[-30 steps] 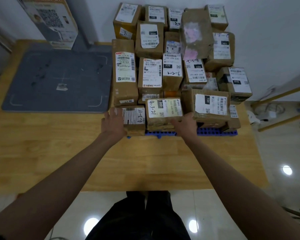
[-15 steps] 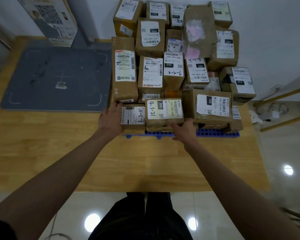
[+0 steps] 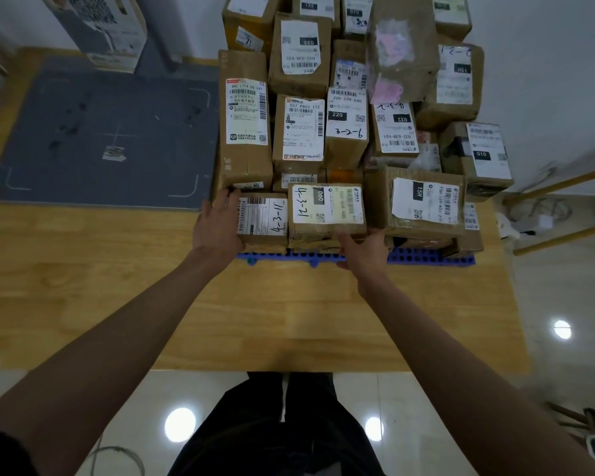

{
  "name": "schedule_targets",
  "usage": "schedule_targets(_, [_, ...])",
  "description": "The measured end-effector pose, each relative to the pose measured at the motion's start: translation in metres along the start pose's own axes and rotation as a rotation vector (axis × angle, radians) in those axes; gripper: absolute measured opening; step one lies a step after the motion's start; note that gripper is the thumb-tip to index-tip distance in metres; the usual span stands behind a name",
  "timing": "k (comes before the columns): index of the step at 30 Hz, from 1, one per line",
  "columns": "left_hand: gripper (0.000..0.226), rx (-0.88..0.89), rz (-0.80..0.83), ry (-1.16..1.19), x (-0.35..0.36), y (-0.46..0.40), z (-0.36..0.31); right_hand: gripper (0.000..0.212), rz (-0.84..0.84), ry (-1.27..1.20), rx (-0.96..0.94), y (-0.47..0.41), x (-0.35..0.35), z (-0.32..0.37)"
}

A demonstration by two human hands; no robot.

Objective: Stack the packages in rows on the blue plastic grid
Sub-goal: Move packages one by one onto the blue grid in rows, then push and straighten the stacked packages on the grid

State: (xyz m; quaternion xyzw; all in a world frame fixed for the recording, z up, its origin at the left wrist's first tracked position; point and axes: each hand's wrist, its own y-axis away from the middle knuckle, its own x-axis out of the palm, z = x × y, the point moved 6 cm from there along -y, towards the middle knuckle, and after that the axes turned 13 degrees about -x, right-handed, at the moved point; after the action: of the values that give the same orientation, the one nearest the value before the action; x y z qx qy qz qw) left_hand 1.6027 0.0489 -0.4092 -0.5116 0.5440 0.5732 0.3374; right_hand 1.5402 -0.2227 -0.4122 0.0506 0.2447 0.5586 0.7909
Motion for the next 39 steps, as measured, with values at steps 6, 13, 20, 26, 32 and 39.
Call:
schedule_targets(6, [0.107,-0.021,-0.035,-0.008,-0.003,0.01,-0.003,0.062,0.039,-0.021,0.022,0.002,0.001,0.001])
schedule_targets(13, [0.102,-0.045,-0.032,-0.058,-0.002,0.019,-0.001,0.063,0.096,-0.027,0.05,0.011,-0.001,-0.006])
schedule_targets(20, [0.102,-0.014,-0.089,-0.1,-0.003,0.031,-0.009,0.062,0.104,0.005,0.115,0.02,-0.009,-0.02])
schedule_targets(26, [0.07,0.062,-0.134,-0.024,-0.002,0.068,-0.036,0.037,0.094,0.031,0.108,0.027,-0.027,-0.033])
schedule_targets(32, [0.062,-0.116,0.332,0.453,0.053,0.093,-0.074,0.043,0.038,0.022,0.159,0.005,-0.052,-0.048])
schedule_targets(39, [0.084,-0.368,0.501,0.722,0.084,0.086,-0.1,0.047,0.092,0.0,0.121,-0.028,-0.06,-0.058])
